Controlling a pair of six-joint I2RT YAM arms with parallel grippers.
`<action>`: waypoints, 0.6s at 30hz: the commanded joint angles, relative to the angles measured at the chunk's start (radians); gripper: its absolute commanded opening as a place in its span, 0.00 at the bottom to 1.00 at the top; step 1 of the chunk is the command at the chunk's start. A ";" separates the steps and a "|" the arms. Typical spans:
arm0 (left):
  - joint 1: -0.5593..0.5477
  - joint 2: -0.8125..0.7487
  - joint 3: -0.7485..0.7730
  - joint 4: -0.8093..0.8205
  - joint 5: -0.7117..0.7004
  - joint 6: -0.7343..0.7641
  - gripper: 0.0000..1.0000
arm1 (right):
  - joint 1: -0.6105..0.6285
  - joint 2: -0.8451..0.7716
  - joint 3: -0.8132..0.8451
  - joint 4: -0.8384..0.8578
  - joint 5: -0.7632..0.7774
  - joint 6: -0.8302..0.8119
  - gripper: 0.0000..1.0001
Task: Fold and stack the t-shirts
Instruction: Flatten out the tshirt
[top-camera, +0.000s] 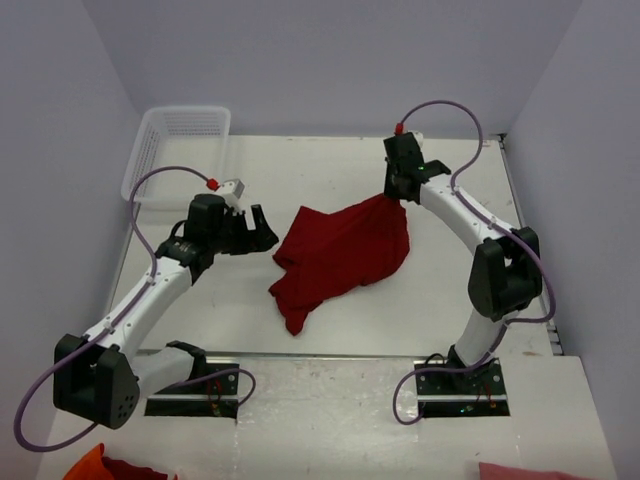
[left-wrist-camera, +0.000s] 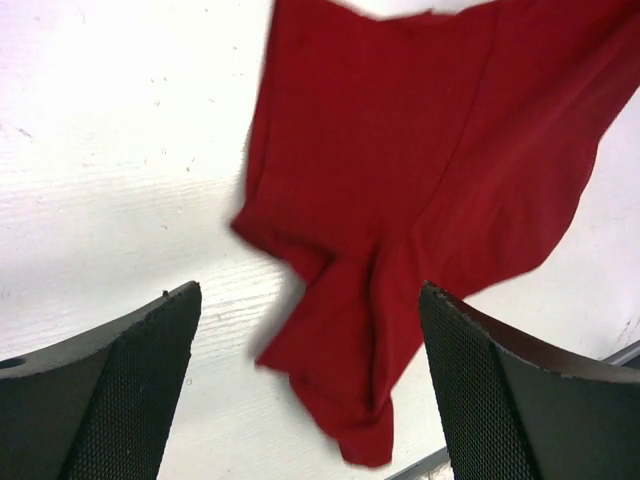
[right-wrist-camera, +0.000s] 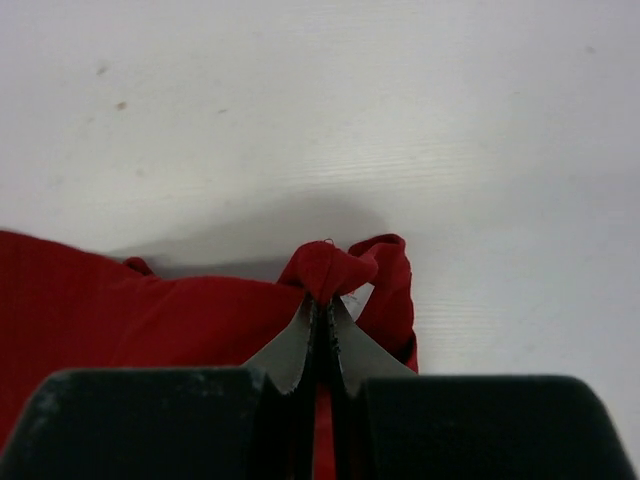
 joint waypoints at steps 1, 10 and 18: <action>0.002 0.021 0.007 0.030 0.043 0.008 0.89 | -0.066 -0.027 -0.070 -0.045 0.071 0.042 0.00; 0.001 0.145 -0.009 0.079 0.169 0.000 0.90 | -0.088 -0.061 -0.236 0.019 -0.018 0.077 0.02; -0.011 0.137 -0.002 0.100 0.177 -0.012 0.88 | -0.075 -0.087 -0.173 0.067 -0.122 -0.032 0.76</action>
